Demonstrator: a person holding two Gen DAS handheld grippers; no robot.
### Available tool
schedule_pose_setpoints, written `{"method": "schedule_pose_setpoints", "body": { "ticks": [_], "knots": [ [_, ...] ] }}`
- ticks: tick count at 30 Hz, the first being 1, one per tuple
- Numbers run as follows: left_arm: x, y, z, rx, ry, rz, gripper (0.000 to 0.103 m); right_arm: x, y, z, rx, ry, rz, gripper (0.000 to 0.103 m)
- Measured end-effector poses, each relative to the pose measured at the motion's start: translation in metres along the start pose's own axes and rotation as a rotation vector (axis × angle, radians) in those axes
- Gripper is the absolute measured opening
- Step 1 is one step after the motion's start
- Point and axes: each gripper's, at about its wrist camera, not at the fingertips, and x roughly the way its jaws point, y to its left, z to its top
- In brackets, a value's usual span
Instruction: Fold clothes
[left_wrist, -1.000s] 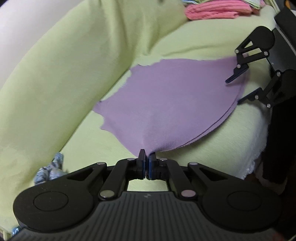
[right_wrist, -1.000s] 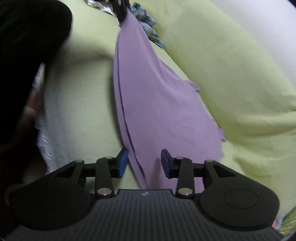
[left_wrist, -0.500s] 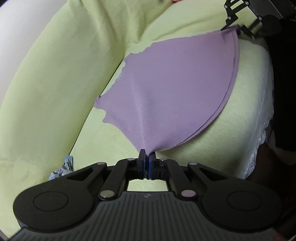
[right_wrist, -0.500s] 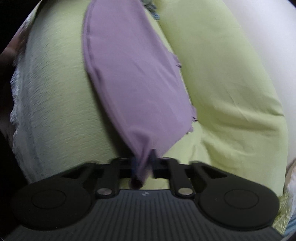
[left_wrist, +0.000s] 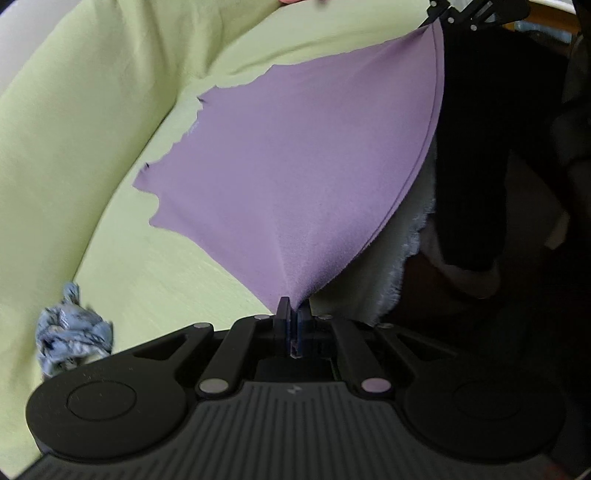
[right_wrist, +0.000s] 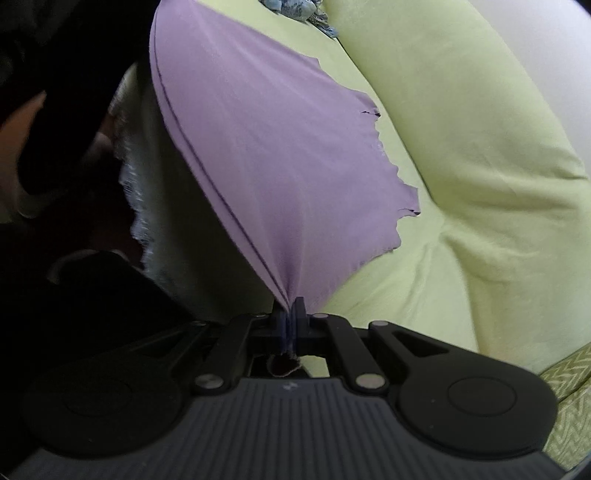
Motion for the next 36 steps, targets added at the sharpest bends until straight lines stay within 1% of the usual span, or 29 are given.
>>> {"method": "schedule_pose_setpoints", "body": {
  "ticks": [2, 4, 6, 7, 8, 10, 12, 15, 16, 19, 22, 24, 27, 28, 29, 31, 33, 36],
  "knots": [
    [0.000, 0.019, 0.008, -0.015, -0.017, 0.024, 0.000, 0.000, -0.025, 0.006, 0.043, -0.018, 0.033, 0.001],
    [0.003, 0.047, 0.025, -0.012, -0.039, 0.064, 0.000, 0.005, -0.060, 0.013, 0.085, -0.038, 0.091, 0.001],
    [0.012, 0.085, 0.044, -0.025, -0.055, 0.103, 0.000, 0.016, -0.107, 0.023, 0.124, -0.053, 0.156, 0.001],
    [0.020, 0.105, 0.053, -0.035, -0.066, 0.117, 0.000, 0.026, -0.132, 0.027, 0.164, -0.061, 0.180, 0.001],
    [0.032, 0.126, 0.061, -0.048, -0.066, 0.114, 0.000, 0.037, -0.158, 0.032, 0.208, -0.068, 0.203, 0.001],
    [0.059, 0.169, 0.078, -0.076, -0.064, 0.102, 0.000, 0.073, -0.211, 0.036, 0.316, -0.055, 0.269, 0.001],
    [0.095, 0.203, 0.088, -0.102, -0.039, 0.068, 0.000, 0.112, -0.257, 0.037, 0.429, -0.031, 0.346, 0.001],
    [0.159, 0.243, 0.100, -0.144, 0.004, 0.019, 0.000, 0.182, -0.301, 0.029, 0.586, 0.007, 0.469, 0.001],
    [0.179, 0.256, 0.104, -0.157, 0.019, 0.003, 0.000, 0.204, -0.311, 0.027, 0.618, 0.008, 0.480, 0.001],
    [0.232, 0.286, 0.107, -0.227, 0.060, -0.051, 0.000, 0.265, -0.328, 0.017, 0.725, 0.026, 0.537, 0.001],
    [0.270, 0.307, 0.102, -0.287, 0.085, -0.127, 0.000, 0.312, -0.336, 0.005, 0.818, 0.049, 0.579, 0.002],
    [0.278, 0.316, 0.091, -0.337, 0.064, -0.176, 0.002, 0.321, -0.335, -0.004, 0.874, 0.019, 0.583, 0.005],
    [0.277, 0.327, 0.082, -0.412, 0.007, -0.200, 0.008, 0.333, -0.332, -0.018, 0.958, -0.030, 0.586, 0.007],
    [0.277, 0.330, 0.078, -0.426, -0.006, -0.201, 0.012, 0.337, -0.331, -0.023, 0.986, -0.047, 0.587, 0.011],
    [0.277, 0.330, 0.075, -0.436, -0.019, -0.205, 0.012, 0.337, -0.331, -0.029, 1.015, -0.064, 0.579, 0.014],
    [0.275, 0.329, 0.068, -0.466, -0.042, -0.216, 0.010, 0.335, -0.328, -0.039, 1.048, -0.090, 0.566, 0.014],
    [0.274, 0.328, 0.067, -0.495, -0.062, -0.224, 0.009, 0.332, -0.323, -0.048, 1.096, -0.107, 0.572, 0.014],
    [0.276, 0.329, 0.065, -0.525, -0.080, -0.232, 0.009, 0.329, -0.319, -0.059, 1.166, -0.126, 0.586, 0.017]
  ]
}}
